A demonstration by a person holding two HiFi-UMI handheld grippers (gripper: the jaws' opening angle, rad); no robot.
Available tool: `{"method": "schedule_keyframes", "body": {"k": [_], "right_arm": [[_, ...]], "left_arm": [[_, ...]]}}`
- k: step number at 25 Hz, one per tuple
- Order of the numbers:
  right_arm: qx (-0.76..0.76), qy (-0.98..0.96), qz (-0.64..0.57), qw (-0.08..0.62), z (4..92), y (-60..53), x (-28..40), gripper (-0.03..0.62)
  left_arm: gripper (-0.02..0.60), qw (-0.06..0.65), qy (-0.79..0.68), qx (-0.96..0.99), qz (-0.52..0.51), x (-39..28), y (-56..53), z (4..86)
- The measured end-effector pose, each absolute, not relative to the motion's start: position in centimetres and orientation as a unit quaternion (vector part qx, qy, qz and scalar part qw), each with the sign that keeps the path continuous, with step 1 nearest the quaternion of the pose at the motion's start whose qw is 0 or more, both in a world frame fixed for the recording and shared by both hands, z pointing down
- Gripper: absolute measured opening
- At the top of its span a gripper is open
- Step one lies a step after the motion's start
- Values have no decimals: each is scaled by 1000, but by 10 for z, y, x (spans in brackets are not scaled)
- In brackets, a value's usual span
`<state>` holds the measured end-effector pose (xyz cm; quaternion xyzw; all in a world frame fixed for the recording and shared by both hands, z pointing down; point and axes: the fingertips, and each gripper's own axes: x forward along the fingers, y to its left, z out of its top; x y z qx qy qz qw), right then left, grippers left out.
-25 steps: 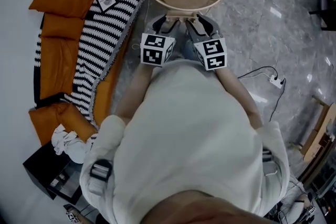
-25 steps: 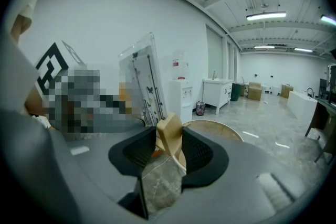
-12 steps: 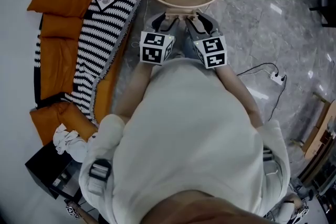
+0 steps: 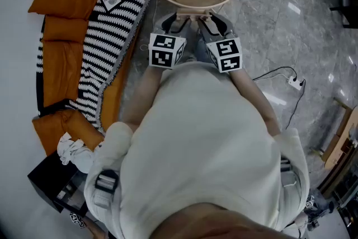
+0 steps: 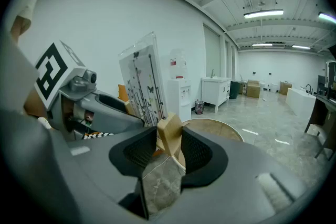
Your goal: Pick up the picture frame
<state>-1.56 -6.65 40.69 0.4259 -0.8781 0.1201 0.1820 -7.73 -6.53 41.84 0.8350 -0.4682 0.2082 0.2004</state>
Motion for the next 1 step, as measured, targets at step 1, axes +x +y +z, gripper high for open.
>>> {"method": "schedule_keyframes", "body": {"k": [1], "right_arm": [[426,-879,118,182,407,-68,-15,147]], "left_arm": [[179,201,-468,835,208,-77,-66,418]]}}
